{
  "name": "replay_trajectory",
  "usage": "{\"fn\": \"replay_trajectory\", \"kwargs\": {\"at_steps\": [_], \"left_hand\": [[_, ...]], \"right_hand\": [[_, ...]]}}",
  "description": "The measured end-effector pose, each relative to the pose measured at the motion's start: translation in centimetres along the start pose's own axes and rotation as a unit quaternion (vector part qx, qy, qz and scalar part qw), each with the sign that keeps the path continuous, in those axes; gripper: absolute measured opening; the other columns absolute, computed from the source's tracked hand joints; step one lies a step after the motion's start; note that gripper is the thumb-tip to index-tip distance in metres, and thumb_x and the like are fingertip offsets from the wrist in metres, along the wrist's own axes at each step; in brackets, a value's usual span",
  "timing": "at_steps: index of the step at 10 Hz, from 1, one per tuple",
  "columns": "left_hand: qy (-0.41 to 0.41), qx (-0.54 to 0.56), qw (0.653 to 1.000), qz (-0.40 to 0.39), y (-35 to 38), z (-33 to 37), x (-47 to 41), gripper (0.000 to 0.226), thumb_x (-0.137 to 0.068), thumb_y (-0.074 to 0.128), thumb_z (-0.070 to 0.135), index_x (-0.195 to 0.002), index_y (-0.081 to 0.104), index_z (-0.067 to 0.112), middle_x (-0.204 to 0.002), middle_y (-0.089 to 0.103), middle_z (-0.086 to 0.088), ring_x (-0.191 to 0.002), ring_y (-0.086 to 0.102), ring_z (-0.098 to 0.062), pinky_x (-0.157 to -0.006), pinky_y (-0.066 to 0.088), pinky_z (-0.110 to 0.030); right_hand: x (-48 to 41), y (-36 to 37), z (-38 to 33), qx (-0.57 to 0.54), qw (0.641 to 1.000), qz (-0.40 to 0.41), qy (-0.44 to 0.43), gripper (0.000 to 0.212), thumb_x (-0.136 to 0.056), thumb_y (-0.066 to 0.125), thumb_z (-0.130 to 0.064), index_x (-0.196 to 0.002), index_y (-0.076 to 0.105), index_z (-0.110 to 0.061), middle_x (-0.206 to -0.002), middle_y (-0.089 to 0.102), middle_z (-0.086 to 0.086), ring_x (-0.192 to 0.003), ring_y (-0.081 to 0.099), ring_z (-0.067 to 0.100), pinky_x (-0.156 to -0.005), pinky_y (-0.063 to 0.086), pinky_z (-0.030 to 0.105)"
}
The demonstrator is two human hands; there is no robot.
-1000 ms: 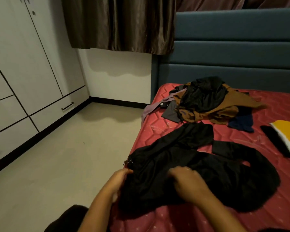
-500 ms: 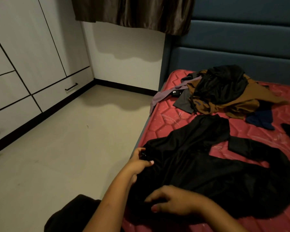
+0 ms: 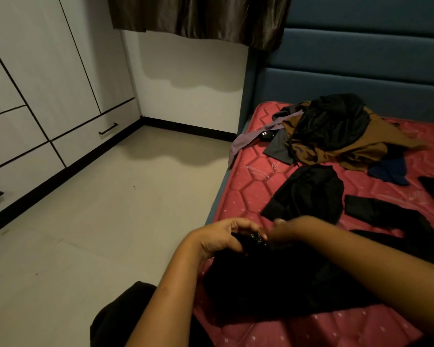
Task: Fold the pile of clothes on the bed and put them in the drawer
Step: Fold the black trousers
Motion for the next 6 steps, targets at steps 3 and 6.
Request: {"fn": "replay_trajectory", "kwargs": {"at_steps": [3,6], "left_hand": [[-0.014,-0.349,0.913,0.212,-0.2,-2.0,0.8,0.053,-0.075,0.056,-0.006,-0.114,0.051,0.029,-0.101,0.059,0.0,-0.09,0.06,-0.02,-0.072,0.05,-0.029],[-0.108,-0.581,0.725,0.355,-2.1,5.8,0.6,0.033,-0.081,0.053,0.015,-0.112,0.058,0.026,-0.119,0.062,-0.005,-0.109,0.06,-0.028,-0.084,0.05,-0.033]], "right_hand": [[6.5,5.4,-3.7,0.004,0.999,-0.042,-0.031,0.042,-0.093,0.053,0.002,-0.133,0.044,0.007,-0.135,0.048,0.017,-0.11,0.043,0.014,-0.086,0.035,0.01],[12.6,-7.5,2.7,0.301,0.927,0.189,0.12,0.027,-0.097,0.047,-0.017,-0.12,0.059,-0.009,-0.122,0.062,0.012,-0.11,0.061,0.031,-0.087,0.048,0.037]]}}
Point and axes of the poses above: each hand's wrist, its own x-axis away from the middle knuckle, its own y-axis out of the palm, z = x × y, the point moved 3 cm from there along -x, towards the middle knuckle
